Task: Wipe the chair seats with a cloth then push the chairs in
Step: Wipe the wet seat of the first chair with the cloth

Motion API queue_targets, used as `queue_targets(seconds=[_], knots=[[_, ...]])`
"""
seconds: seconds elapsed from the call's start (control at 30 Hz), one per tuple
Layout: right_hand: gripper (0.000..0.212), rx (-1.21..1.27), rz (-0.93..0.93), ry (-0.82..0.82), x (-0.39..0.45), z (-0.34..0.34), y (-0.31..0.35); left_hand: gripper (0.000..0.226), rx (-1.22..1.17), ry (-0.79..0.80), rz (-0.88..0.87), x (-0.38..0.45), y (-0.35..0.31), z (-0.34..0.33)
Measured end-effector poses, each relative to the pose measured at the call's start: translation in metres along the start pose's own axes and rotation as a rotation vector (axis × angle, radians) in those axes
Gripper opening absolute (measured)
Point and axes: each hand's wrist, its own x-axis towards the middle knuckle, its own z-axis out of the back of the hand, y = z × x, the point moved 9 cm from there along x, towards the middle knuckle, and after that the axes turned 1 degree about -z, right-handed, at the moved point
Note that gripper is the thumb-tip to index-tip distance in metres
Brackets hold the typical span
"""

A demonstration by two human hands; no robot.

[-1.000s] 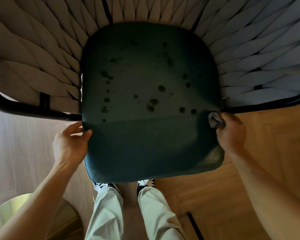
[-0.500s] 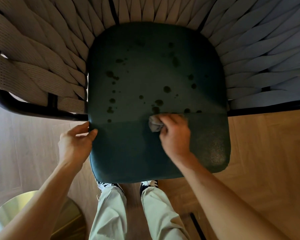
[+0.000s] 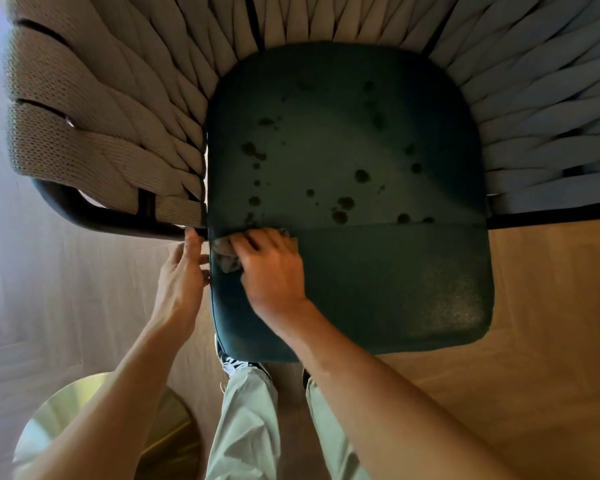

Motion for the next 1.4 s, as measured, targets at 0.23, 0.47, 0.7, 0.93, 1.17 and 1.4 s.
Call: queue_targets(seconds=[0.23, 0.47, 0.7, 0.93, 1.17, 1.4], knots=[[0.036, -0.162, -0.055, -0.145, -0.019, 0.063, -0.118, 0.03, 0.292, -0.126, -0.062, 0.009, -0.002, 0.003], [0.043, -0.275, -0.182, -0.116, -0.042, 0.115, -0.241, 0.032, 0.425, -0.206, -0.124, 0.012, -0.014, 0.004], [0.03, -0.341, -0.35, -0.217, -0.049, 0.15, -0.301, 0.039, 0.367, -0.22, -0.134, 0.009, -0.016, 0.005], [0.027, -0.152, -0.296, -0.2, -0.035, 0.112, -0.22, 0.037, 0.321, -0.228, -0.12, 0.007, -0.015, 0.005], [0.037, 0.004, -0.162, -0.17, -0.008, 0.051, -0.099, 0.032, 0.256, -0.19, -0.089, 0.01, -0.011, 0.006], [0.035, 0.093, -0.097, -0.012, 0.015, -0.001, 0.005, 0.056, 0.081, -0.137, -0.025, 0.021, -0.001, 0.008]])
